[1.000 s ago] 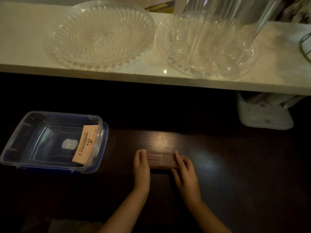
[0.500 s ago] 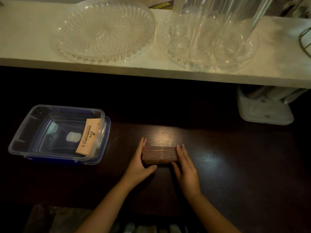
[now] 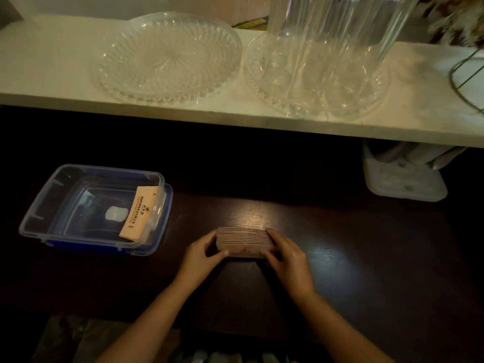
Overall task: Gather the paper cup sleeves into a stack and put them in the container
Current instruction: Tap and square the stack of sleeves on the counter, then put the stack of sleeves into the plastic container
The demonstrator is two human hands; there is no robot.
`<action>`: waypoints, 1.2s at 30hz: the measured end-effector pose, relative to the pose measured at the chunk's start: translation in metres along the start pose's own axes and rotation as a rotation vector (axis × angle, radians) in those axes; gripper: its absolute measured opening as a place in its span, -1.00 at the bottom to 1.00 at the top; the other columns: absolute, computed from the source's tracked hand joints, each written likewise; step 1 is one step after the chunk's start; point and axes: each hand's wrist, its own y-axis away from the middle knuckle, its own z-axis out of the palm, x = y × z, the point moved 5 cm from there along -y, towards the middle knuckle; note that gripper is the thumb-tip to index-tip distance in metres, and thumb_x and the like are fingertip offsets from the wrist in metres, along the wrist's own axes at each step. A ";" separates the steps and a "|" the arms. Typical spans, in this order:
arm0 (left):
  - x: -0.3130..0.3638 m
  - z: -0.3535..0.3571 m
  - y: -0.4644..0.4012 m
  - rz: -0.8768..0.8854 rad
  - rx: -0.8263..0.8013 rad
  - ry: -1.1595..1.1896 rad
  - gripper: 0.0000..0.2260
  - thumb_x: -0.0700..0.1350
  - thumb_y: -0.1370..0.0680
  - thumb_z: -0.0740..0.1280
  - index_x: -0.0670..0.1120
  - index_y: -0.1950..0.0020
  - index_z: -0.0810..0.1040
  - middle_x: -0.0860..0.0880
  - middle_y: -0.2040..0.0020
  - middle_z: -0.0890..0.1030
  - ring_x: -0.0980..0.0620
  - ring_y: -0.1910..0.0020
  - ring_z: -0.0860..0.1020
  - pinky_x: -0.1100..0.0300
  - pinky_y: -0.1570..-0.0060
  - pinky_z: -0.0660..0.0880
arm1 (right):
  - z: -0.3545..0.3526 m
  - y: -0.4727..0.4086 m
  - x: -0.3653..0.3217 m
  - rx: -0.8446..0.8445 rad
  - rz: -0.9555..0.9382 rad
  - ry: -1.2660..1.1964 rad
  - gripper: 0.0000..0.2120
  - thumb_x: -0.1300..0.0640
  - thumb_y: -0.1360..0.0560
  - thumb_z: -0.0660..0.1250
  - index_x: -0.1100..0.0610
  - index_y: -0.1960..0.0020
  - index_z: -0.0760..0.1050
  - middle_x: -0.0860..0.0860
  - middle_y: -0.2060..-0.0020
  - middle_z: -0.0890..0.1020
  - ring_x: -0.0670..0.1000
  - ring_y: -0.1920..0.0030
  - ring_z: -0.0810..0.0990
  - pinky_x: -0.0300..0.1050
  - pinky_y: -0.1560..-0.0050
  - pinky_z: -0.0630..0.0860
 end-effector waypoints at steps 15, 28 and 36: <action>-0.003 0.048 0.018 -0.144 0.000 0.235 -0.31 -0.49 -0.44 0.10 0.10 -0.41 0.05 -0.02 -0.42 0.30 0.11 -0.40 0.24 0.15 -0.41 0.14 | 0.023 0.021 0.009 0.017 0.119 -0.092 -0.31 0.32 -0.52 0.21 -0.02 -0.42 -0.15 0.03 -0.47 -0.03 0.00 -0.48 -0.05 -0.56 -0.32 -0.15; 0.014 0.011 0.003 -0.032 0.124 -0.051 -0.50 -0.31 -0.37 0.42 -0.18 -0.30 0.42 -0.07 -0.24 0.50 0.08 -0.22 0.44 0.38 -0.16 0.35 | -0.011 -0.008 0.016 -0.137 0.204 -0.094 -0.48 0.28 -0.34 0.46 0.11 -0.25 0.41 0.07 -0.16 0.56 -0.15 -0.05 0.48 -0.41 -0.09 0.39; 0.056 -0.014 0.017 -0.150 0.178 0.849 -0.60 -0.26 -0.39 0.31 -0.21 -0.23 0.44 -0.12 -0.01 0.63 0.00 0.01 0.61 0.19 0.04 0.59 | 0.012 -0.024 -0.028 -0.411 0.605 -0.826 -0.70 0.21 -0.34 0.48 0.09 0.00 0.47 0.09 0.04 0.67 0.03 0.13 0.69 -0.17 0.26 0.61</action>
